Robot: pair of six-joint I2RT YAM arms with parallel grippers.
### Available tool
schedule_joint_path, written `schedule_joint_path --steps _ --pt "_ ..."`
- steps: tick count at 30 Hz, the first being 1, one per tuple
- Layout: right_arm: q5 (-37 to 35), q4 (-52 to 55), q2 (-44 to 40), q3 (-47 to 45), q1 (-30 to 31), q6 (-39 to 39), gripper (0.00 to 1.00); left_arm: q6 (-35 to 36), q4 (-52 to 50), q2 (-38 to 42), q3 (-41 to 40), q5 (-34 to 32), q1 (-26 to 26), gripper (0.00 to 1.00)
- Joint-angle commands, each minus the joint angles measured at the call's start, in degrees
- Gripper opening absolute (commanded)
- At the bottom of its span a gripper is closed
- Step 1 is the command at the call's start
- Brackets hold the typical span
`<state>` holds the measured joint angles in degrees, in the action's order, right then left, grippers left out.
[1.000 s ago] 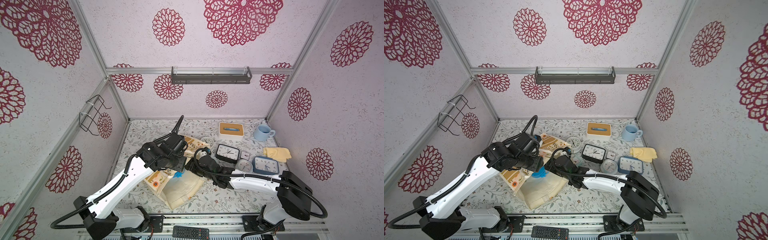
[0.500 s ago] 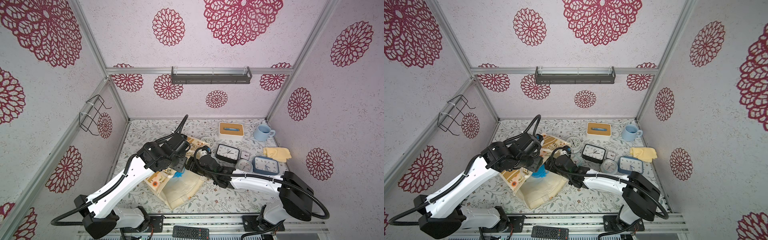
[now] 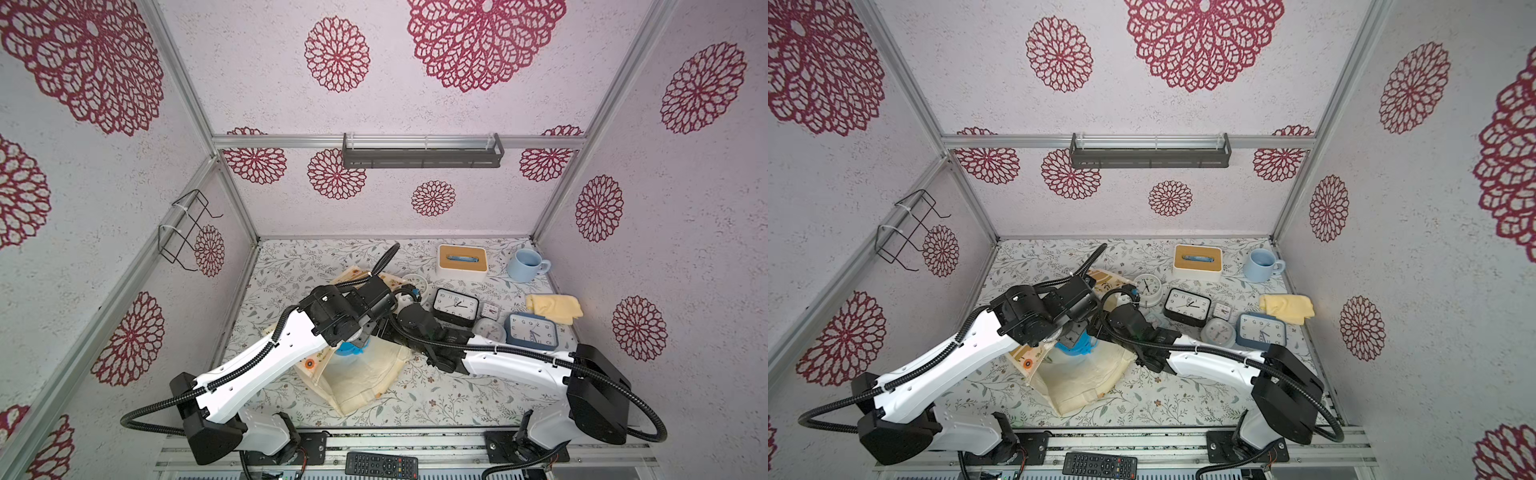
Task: Take the alarm clock out of the canvas bag
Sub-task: Adjust the canvas bag at the center of the board, then pick up the alarm from the canvas bag.
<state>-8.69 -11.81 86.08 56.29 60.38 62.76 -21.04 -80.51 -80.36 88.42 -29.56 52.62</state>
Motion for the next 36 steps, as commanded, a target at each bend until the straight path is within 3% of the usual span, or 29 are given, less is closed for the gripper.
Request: schedule_joint_path --steps 1,5,20,27,36 --pt "-1.01 -0.68 -2.72 -0.98 -0.31 1.23 0.73 -1.20 -0.53 0.81 0.57 -5.64 0.11 0.23" --pt "0.10 -4.65 -1.61 -4.04 -0.13 6.24 0.73 -1.07 0.57 0.74 2.85 -4.87 0.04 0.00" --pt "-4.19 -13.50 6.20 -10.82 2.37 23.78 0.71 -2.47 4.37 0.19 6.47 1.17 -0.15 0.00" --pt "-6.37 -14.66 9.67 -10.92 2.31 21.86 0.71 -3.13 6.24 1.98 3.22 3.03 -0.68 0.00" --pt "1.07 -26.41 17.78 -11.36 -0.35 21.63 0.58 -3.24 7.73 2.58 0.77 4.73 -1.45 0.00"
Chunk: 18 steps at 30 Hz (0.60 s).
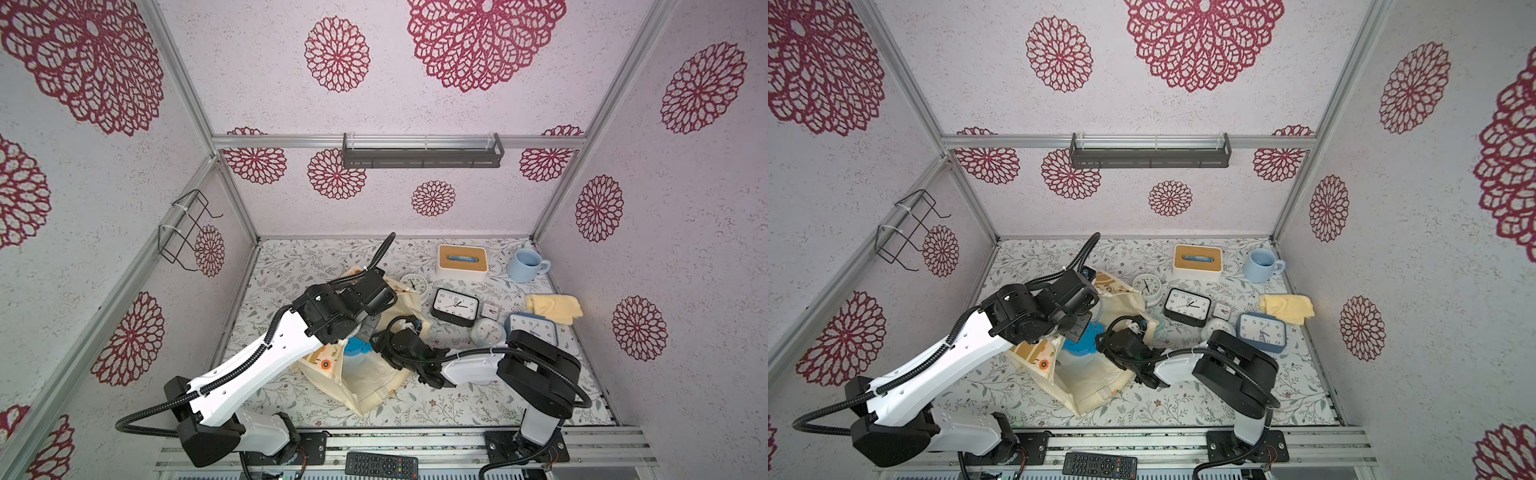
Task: Take the alarm clock out of the canvas bag
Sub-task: Pick up the alarm from the canvas bag.
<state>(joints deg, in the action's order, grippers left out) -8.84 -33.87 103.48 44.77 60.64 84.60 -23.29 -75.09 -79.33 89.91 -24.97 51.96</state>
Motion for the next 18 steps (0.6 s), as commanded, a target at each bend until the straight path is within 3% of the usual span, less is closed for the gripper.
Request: schedule_joint_path --steps 1,18 --pt "1.21 -3.77 0.62 0.59 -0.61 -0.79 0.57 -1.00 2.48 1.72 -0.86 0.26 -0.88 0.00" --pt "-0.15 -11.72 6.65 2.70 -1.91 -4.95 0.27 -1.45 4.44 3.74 -3.23 2.45 -2.22 0.00"
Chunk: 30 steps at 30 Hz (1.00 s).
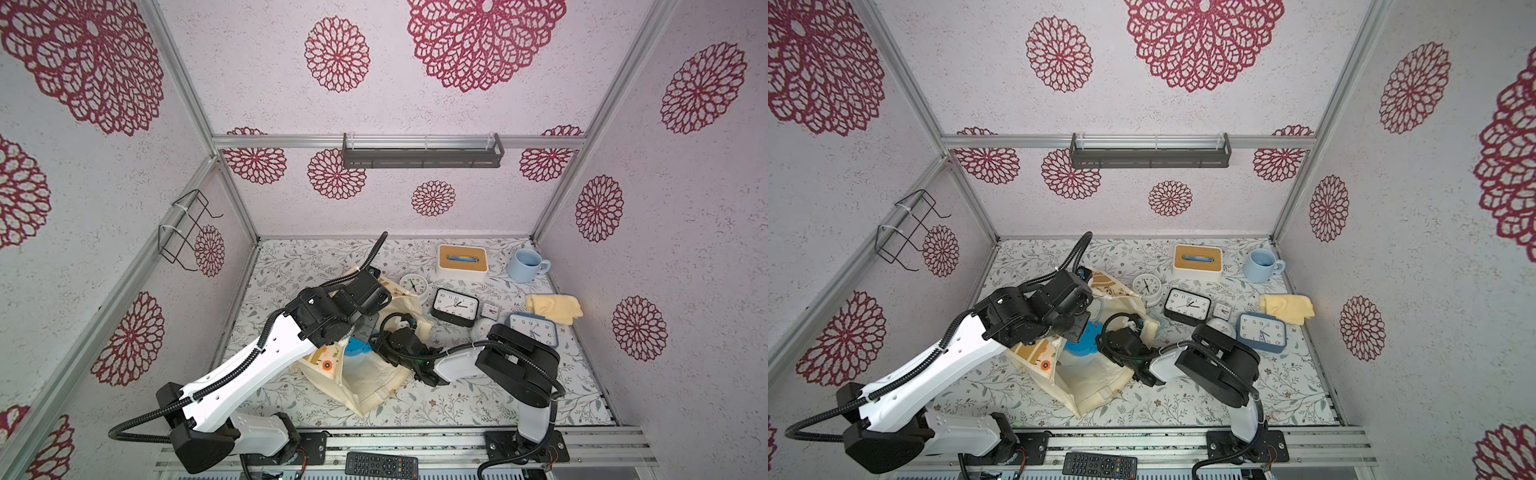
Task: Take the alarm clock out of the canvas bag
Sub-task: Pick up the alarm from the canvas bag.
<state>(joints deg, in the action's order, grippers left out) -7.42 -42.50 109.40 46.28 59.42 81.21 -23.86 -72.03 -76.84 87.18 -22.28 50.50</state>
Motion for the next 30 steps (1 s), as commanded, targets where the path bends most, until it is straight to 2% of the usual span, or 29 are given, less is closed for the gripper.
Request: schedule_joint_path --steps 1,11,19,30 --pt "-1.67 -4.20 1.03 1.17 -0.71 -1.96 0.25 -0.87 1.45 1.25 -0.52 -0.15 -0.93 0.00" --pt "-0.85 -4.75 0.31 1.63 -0.75 -4.75 0.11 -0.92 1.71 1.42 -1.12 0.53 -1.34 0.00" --pt "-1.73 3.68 -4.83 4.29 -0.03 -10.47 0.01 -1.33 2.59 1.84 -1.18 1.69 -2.22 0.00" --pt "1.28 19.92 -17.27 8.11 0.26 -22.59 0.00 -2.54 4.35 5.02 -2.62 5.14 -5.71 0.00"
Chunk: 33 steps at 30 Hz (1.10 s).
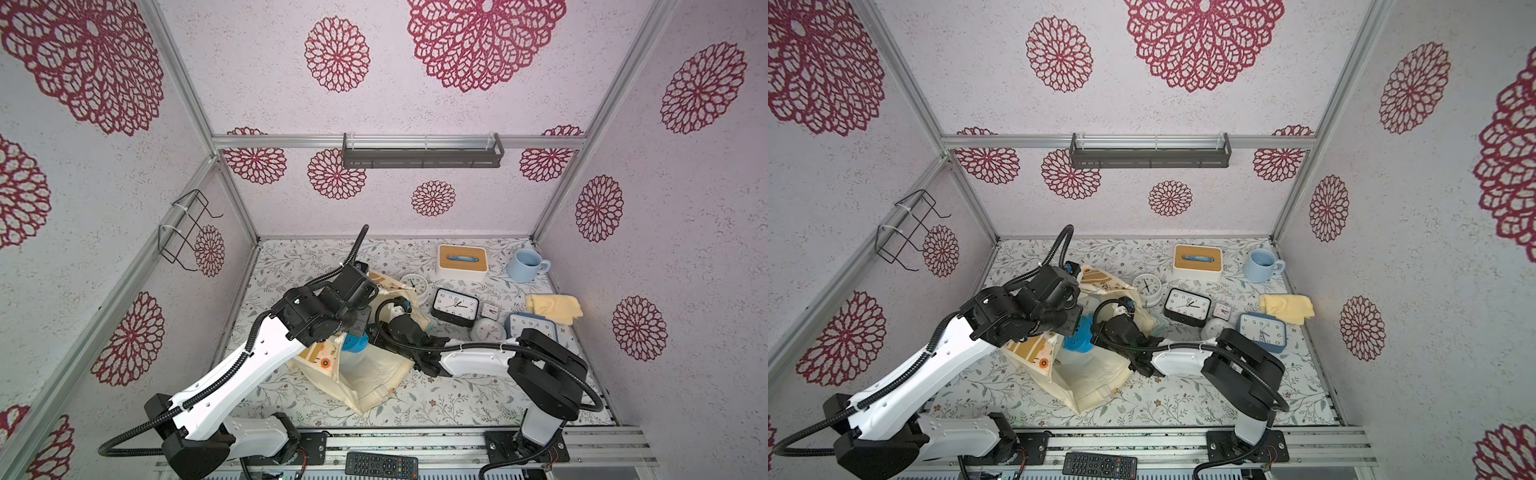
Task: Take the alarm clock out of the canvas bag
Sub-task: Pick up the alarm from the canvas bag, then place the alarm at the center of the board.
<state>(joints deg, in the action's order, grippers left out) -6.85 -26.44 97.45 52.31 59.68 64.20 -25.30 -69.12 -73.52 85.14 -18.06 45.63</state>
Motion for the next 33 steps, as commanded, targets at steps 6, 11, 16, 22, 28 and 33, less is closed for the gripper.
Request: schedule_joint_path --steps 6,11,16,22,28,33 --pt "4.03 20.24 -14.93 6.28 0.04 -17.02 0.00 1.19 1.19 3.01 -0.89 0.97 -1.37 0.00" --pt "2.96 35.43 -26.38 6.46 -0.06 -23.45 0.00 2.07 1.18 3.51 -0.29 0.01 -1.59 0.00" --pt "-2.77 53.22 -38.12 5.28 -0.09 -23.46 0.00 1.73 3.02 3.82 -0.57 0.47 -1.61 0.00" --pt "-11.94 68.87 -50.07 4.63 -0.81 -19.41 0.00 1.80 4.26 3.48 -1.38 0.80 -1.65 0.00" --pt "-17.50 81.24 -53.01 4.99 -4.64 -16.52 0.00 2.45 4.61 3.29 -1.31 1.05 -1.68 0.00" --pt "-17.32 83.27 -46.93 5.16 -9.16 -19.57 0.00 2.63 4.83 3.28 -1.12 1.36 -1.57 0.00"
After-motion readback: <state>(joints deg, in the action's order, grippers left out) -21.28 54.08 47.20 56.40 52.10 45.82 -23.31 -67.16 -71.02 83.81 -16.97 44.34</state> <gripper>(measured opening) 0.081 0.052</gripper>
